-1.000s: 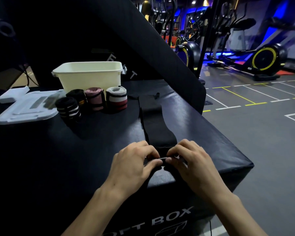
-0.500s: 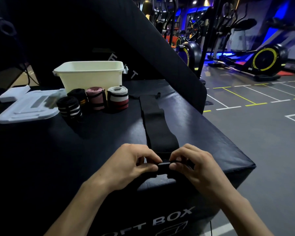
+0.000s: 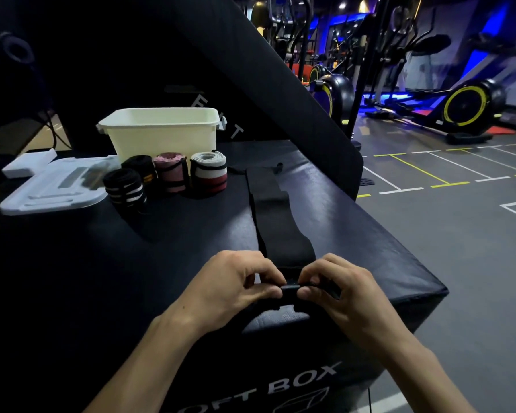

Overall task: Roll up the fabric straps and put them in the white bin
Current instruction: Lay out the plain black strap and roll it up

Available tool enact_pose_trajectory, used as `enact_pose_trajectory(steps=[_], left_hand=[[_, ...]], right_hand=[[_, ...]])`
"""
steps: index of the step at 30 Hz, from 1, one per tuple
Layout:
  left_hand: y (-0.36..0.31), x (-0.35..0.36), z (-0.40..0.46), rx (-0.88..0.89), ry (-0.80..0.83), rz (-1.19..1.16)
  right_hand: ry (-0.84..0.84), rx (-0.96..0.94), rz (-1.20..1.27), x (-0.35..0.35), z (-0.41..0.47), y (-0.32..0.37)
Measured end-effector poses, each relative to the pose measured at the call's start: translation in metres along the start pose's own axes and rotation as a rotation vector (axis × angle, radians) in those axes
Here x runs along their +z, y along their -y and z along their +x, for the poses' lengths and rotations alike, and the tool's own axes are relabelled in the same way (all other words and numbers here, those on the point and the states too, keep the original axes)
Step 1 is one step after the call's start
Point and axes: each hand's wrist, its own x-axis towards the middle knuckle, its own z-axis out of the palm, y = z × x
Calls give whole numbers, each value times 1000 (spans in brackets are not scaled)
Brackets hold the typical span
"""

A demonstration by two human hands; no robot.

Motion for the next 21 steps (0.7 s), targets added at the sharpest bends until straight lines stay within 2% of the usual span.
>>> enact_pose_trajectory(steps=[8,15,21], left_hand=[[-2,3,0,65,-59,146],[-9,6,-1,-130,10,-52],[-13,3,3,-261,51,-144]], right_hand=[[-13,20,18,0,0,3],[-42,52,52,-1,-3,6],[-114,13,-71,3,-3,7]])
